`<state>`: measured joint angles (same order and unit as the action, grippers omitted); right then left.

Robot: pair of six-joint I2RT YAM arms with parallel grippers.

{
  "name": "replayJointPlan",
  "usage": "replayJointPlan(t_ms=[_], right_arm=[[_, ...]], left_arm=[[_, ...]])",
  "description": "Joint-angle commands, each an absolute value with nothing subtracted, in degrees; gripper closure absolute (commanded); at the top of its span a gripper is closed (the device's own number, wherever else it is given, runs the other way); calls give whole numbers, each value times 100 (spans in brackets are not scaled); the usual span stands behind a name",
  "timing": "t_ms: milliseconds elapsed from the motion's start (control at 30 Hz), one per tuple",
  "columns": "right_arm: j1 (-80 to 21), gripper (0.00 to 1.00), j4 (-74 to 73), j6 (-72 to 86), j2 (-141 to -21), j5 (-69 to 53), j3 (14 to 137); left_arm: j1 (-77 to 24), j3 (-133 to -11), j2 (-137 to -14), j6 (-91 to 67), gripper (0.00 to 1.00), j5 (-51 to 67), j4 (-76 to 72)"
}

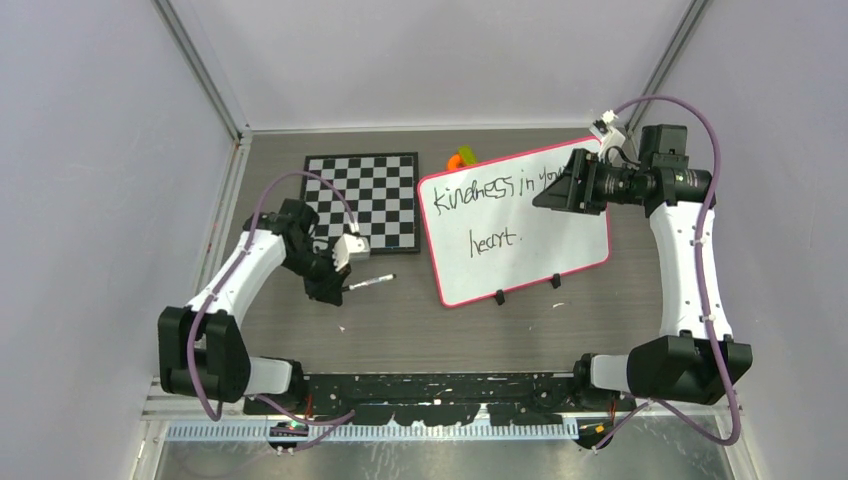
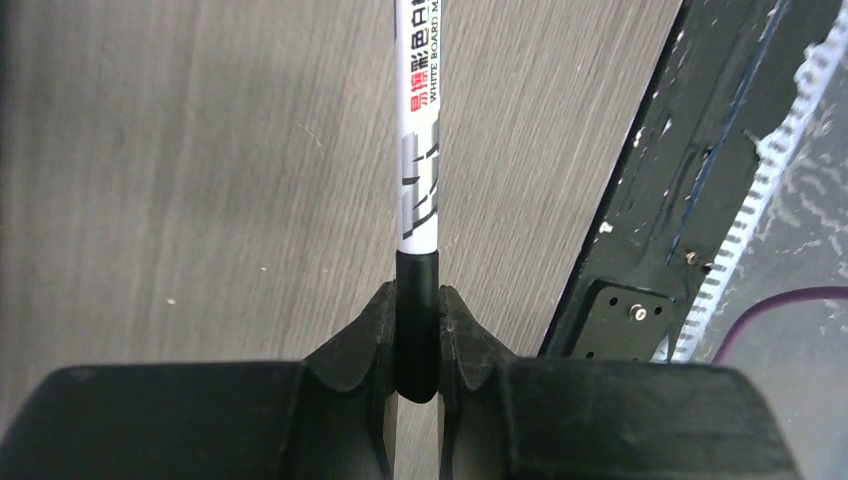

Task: Write a sentence on the whiteboard
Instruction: Place the whiteboard marker at the center of the board.

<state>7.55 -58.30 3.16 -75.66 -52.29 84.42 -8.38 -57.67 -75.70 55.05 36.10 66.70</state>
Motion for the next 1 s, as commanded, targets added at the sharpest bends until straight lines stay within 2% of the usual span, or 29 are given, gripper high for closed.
replayJointPlan(t_ms=[0, 433, 567, 967], right_arm=[[834, 27, -6066, -237, -7062, -4863, 8175], [835, 27, -5881, -36, -6924, -4808, 7812], [835, 27, -5906, -47, -6957, -4784, 7848], [835, 26, -6065, -271, -6999, -4729, 7839]], left_arm=[[-824, -5298, -7749, 5738, 100, 3282, 5972], [-1029, -4842, -8688, 5356, 99, 2677, 4654], [-1140, -4815, -8786, 5326, 92, 2472, 4493], [-1362, -4922, -8362, 5289, 62, 2049, 4745]])
